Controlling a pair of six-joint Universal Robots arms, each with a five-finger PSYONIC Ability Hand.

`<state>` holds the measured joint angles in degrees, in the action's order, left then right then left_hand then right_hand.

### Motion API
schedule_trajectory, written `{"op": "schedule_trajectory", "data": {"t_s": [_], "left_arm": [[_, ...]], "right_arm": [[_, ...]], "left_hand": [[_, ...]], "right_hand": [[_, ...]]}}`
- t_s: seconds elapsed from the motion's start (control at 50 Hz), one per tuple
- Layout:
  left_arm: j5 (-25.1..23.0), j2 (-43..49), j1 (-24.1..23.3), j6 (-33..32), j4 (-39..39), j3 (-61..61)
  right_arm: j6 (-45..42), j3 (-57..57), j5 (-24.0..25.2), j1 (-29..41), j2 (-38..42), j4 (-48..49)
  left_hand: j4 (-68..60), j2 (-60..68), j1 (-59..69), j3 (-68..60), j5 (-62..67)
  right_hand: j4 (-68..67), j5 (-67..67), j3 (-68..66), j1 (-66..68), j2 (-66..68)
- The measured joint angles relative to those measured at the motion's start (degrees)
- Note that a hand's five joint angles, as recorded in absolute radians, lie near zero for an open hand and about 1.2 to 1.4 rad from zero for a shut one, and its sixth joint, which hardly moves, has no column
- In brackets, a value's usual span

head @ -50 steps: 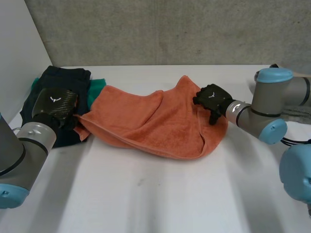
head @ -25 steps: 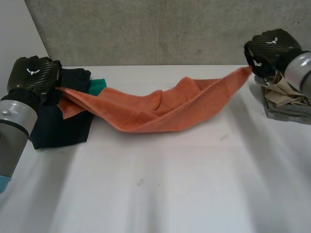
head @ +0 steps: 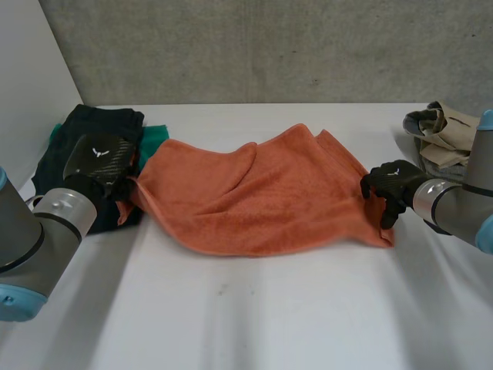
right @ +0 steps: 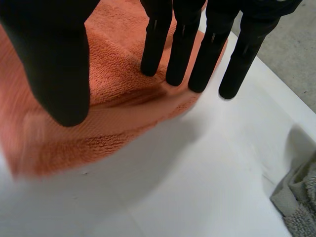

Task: Fold the laundry.

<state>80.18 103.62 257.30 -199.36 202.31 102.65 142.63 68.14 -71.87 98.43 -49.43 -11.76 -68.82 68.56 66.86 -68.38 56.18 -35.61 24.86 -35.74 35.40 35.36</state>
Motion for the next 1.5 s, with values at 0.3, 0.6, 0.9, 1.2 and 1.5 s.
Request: {"op": "schedule_trajectory", "data": {"t_s": [0.3, 0.6, 0.9, 1.2, 1.5], "left_arm": [[0.0, -0.2, 0.9, 0.1, -0.2, 0.4], [0.0, -0.8, 0.3, 0.2, -0.7, 0.2], [0.0, -2.7, -2.2, 1.7, -9.0, -9.9], [1.3, 1.6, -2.9, 11.0, -22.2, -31.1], [5.4, 7.4, -3.5, 13.2, -24.4, -39.8]], "right_arm": [[-0.4, 2.1, -2.4, 1.1, -1.0, -1.5], [-6.7, 18.8, -0.9, 1.3, -15.0, 5.2], [28.6, 31.4, -6.3, 11.9, -19.3, 18.5], [37.0, 26.2, -20.6, 22.2, -9.8, 28.6], [35.6, 20.9, -26.4, 25.3, -2.1, 36.5]], "left_hand": [[0.0, 0.0, 0.0, 0.0, 0.0], [0.0, 0.0, 0.0, 0.0, 0.0], [0.0, 0.0, 0.0, 0.0, 0.0], [0.0, 0.1, 0.0, 0.0, 0.0], [0.0, 0.1, 0.0, 0.0, 0.0]], "right_hand": [[6.3, -7.1, 6.2, -5.4, -6.0], [11.5, -12.1, 10.6, -10.4, -10.6], [22.2, -22.1, 22.7, -21.3, -22.1], [22.2, -22.1, 22.7, -21.3, -22.1], [6.2, -5.2, 6.3, -5.7, -6.0]]}}
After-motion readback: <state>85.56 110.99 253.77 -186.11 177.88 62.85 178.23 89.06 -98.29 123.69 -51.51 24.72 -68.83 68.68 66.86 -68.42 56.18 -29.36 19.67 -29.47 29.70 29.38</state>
